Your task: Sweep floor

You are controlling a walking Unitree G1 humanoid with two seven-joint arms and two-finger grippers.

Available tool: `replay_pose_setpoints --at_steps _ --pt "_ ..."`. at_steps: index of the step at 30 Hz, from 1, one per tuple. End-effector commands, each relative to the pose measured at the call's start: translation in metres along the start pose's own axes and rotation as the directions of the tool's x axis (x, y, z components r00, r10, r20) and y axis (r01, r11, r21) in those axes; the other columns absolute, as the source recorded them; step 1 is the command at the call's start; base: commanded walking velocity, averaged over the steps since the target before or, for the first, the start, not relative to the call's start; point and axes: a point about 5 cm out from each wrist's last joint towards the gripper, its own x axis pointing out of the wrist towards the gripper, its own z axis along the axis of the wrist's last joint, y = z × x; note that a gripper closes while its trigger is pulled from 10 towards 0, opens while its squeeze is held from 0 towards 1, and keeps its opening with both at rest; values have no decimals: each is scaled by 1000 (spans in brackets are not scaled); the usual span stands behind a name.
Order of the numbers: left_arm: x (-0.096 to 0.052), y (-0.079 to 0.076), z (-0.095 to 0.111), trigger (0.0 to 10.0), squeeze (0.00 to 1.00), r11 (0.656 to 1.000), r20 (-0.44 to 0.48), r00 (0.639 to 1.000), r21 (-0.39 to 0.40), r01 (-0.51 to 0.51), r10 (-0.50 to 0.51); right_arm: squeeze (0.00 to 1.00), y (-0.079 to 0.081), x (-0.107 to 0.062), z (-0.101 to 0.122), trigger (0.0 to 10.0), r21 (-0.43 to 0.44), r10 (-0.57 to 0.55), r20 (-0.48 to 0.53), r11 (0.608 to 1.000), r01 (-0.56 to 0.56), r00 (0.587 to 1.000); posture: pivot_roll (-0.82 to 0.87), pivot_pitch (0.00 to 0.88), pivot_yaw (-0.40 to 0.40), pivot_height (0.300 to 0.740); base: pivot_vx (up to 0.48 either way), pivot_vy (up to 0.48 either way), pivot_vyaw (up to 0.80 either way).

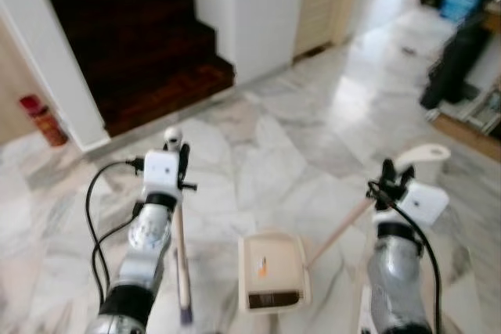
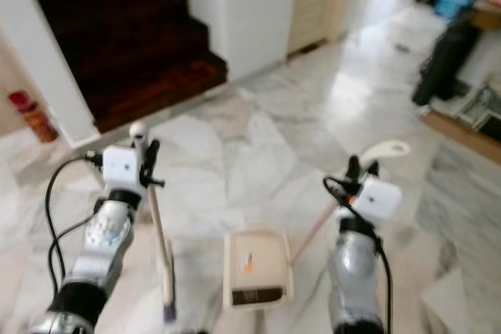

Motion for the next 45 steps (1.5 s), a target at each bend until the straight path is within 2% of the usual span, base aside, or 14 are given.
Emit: replay_pose_setpoints --at_steps 1,6,15,19,32,45 --pt "1 2 8 10000 0 1000 40 999 24 -6 5 0 -3 5 11 10000 4 -5 48 1000 5 999 100 0 -51 740 0 0 800" --pt "-2 3 7 10000 0 1000 32 999 23 -15 14 0 -1 4 10 10000 11 3 37 1000 -4 999 103 0 -54 740 0 0 788" --pt "-3 5 7 10000 0 999 25 999 27 -32 31 0 2 6 9 10000 51 5 17 999 -6 1000 104 0 -62 740 0 0 0" --pt "-6 4 6 10000 0 999 18 999 25 -32 31 0 -1 5 8 10000 73 -15 5 997 15 1000 105 0 -63 740 0 0 0" --pt "-8 4 7 10000 0 999 11 999 21 -34 33 0 2 3 6 10000 89 -3 -16 996 4 1000 109 0 -65 740 0 0 0" --pt "-9 -1 5 10000 0 1000 -5 1000 8 -26 26 0 -2 4 7 10000 82 7 -13 997 -6 1000 115 0 -75 740 0 0 0"
